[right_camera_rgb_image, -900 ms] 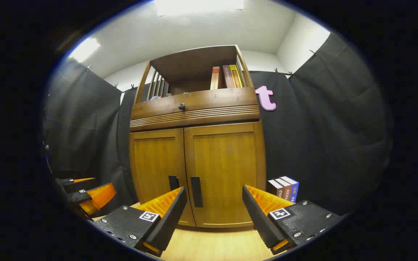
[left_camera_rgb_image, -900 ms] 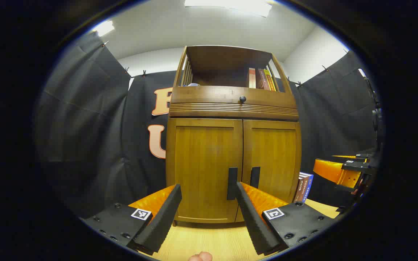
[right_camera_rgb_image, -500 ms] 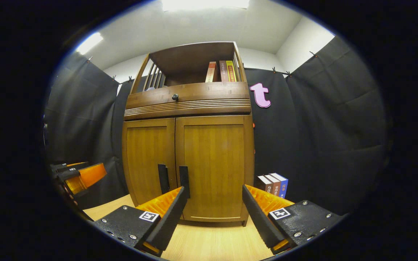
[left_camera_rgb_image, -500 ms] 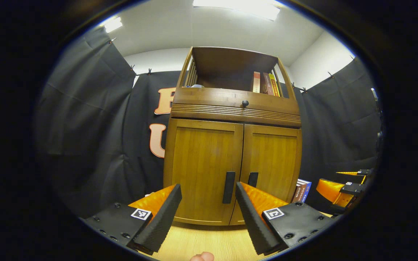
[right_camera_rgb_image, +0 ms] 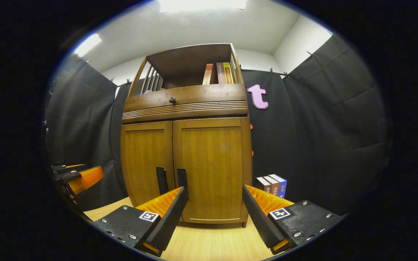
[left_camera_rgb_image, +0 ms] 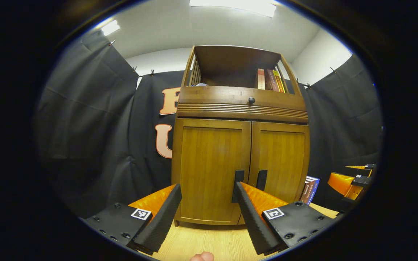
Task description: Open the right door of the double-door shoe cabinet with the right hand, and open the left door with the left hand.
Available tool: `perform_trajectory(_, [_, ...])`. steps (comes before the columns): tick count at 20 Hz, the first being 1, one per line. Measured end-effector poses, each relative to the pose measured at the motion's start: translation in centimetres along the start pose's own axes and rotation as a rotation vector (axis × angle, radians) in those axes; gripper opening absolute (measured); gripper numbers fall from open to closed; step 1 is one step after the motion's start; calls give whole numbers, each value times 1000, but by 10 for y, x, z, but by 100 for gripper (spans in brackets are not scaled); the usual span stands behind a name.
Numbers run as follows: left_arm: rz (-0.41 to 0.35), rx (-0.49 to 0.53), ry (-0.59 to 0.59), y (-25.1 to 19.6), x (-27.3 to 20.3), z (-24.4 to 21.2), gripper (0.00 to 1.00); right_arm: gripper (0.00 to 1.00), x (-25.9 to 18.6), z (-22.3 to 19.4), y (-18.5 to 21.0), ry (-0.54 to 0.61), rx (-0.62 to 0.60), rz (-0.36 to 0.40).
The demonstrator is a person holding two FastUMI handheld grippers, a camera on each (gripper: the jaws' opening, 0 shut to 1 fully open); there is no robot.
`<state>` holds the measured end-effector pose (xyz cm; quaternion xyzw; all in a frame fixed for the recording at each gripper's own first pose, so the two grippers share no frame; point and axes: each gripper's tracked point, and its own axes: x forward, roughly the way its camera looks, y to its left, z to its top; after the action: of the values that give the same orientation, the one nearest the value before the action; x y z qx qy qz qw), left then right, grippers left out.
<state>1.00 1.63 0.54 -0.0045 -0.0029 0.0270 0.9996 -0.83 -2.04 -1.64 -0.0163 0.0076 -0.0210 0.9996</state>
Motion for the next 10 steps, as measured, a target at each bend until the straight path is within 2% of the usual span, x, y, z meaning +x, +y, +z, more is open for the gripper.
perform_trajectory(2, [1,-2,2,0,-1,-1,93,94,2,-2,1,6,-1,2])
perform_trajectory(5, [4,1,-3,2,-1,0,100,94,2,-4,5,8,8,9])
perform_trajectory(6, [4,4,-4,3,-1,1,96,94,3,-3,6,6,7,11])
perform_trajectory(10, [10,8,-12,5,-1,3,96,94,4,-1,7,-1,-6,11])
